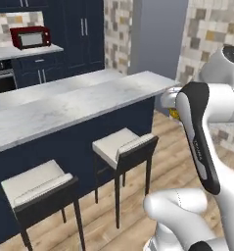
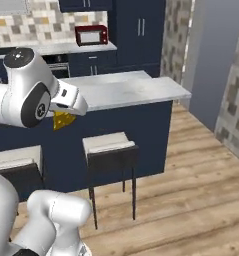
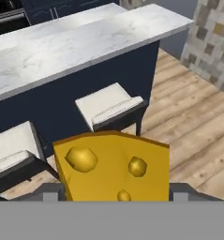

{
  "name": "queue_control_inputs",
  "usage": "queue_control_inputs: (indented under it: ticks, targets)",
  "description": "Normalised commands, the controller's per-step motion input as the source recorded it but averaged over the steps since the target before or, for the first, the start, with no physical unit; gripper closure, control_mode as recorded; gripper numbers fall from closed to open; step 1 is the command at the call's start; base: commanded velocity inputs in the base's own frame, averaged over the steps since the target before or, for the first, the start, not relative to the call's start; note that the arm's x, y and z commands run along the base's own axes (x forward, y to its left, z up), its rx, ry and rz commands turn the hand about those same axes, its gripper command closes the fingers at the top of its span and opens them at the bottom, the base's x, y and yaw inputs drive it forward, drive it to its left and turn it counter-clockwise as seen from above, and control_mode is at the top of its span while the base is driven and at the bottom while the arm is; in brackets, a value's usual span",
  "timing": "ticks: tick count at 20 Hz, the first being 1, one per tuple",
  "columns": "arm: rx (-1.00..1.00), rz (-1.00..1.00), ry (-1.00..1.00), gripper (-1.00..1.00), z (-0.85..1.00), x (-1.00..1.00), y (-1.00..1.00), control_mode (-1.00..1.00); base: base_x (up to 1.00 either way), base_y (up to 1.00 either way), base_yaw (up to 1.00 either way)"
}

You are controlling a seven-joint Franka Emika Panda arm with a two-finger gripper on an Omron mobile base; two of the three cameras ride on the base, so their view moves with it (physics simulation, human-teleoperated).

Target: Pick the cheese from the fridge and the cheese grater from the cabinet and place them next to the salad bowl.

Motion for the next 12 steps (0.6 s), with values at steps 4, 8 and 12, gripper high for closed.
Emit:
queue_control_inputs:
  ticks: [4, 8, 12]
  targets:
    - [0.0, 0.0, 0.0, 1.0, 0.0, 0.0, 0.0, 1.0, 0.11, 0.56, 0.55]
    - [0.0, 0.0, 0.0, 1.0, 0.0, 0.0, 0.0, 1.0, 0.15, 0.6, 0.54]
    - [0.0, 0.0, 0.0, 1.0, 0.0, 0.0, 0.0, 1.0, 0.38, 0.35, 0.46]
